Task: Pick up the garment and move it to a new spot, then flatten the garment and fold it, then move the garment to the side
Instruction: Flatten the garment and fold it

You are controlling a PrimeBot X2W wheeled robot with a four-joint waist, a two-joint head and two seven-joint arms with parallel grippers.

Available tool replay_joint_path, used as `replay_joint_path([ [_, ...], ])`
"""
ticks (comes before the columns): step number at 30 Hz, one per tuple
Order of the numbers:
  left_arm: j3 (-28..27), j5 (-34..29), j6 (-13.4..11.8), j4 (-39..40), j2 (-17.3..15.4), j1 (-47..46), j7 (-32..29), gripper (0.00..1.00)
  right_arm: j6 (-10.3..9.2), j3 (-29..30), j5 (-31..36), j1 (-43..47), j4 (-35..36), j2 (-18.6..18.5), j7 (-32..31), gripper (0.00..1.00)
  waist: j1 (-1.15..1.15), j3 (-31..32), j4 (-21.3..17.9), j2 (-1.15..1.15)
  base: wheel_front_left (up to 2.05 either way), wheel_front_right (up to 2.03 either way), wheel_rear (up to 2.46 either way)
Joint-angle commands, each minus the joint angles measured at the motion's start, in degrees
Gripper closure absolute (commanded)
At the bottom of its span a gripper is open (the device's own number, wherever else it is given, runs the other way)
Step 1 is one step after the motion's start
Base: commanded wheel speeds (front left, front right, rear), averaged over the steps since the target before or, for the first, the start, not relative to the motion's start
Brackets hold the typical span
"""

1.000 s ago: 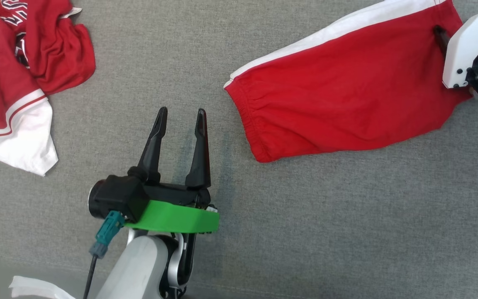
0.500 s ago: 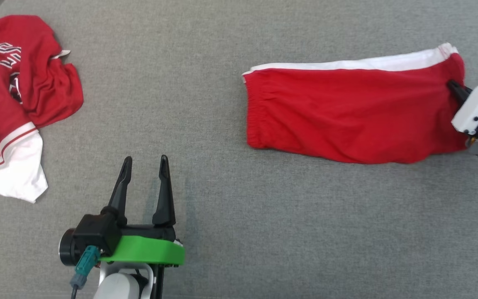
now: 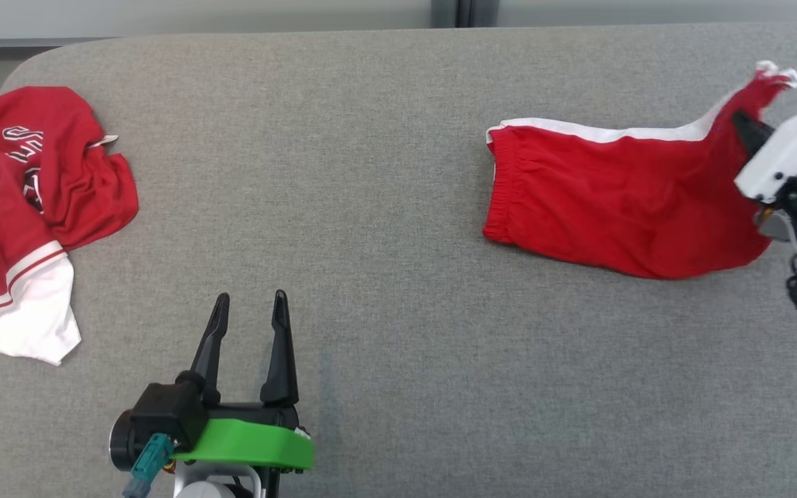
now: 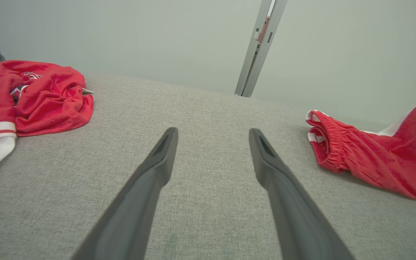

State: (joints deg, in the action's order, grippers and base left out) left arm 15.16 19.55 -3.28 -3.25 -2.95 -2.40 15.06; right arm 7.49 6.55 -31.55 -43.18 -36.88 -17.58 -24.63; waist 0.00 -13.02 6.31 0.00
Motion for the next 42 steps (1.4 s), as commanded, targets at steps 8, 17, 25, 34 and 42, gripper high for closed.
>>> replay_joint_path([
  [8, 2.1, 2.5, -0.8, 0.0, 0.0, -1.3, 0.2, 0.0, 0.0, -6.5, 5.8, 1.4, 3.9, 10.6, -4.0, 1.0, 0.0, -0.2, 2.5, 0.0, 0.0, 0.0, 0.0],
  [17, 4.2, 4.1, -1.7, -0.8, 0.0, -1.6, 0.2, 0.0, 0.0, -5.3, 10.1, 1.2, 0.7, 14.3, -1.4, 1.0, 0.0, 0.0, 5.5, 0.0, 0.0, 0.0, 0.0],
  [25, 5.2, 5.0, -1.8, -0.9, 0.0, -1.5, 0.2, 0.0, 0.0, -8.6, 6.2, 0.7, -1.4, 14.7, 1.0, 0.2, 0.0, 0.5, 6.1, 0.0, 0.0, 0.0, 0.0],
  [34, 4.2, 4.4, -1.9, -1.3, 0.0, -1.0, 0.2, 0.0, 0.0, -13.8, -1.7, 2.7, -0.1, 14.6, 8.6, 0.0, 0.0, 2.0, 4.3, 0.0, 0.0, 0.0, 0.0],
  [42, 0.8, 2.7, -1.3, -0.9, 0.0, 2.8, 0.2, 0.0, 0.0, -16.9, 12.8, 12.8, 9.9, 10.2, 25.2, 0.0, 0.0, 6.3, 0.5, 0.0, 0.0, 0.0, 0.0],
])
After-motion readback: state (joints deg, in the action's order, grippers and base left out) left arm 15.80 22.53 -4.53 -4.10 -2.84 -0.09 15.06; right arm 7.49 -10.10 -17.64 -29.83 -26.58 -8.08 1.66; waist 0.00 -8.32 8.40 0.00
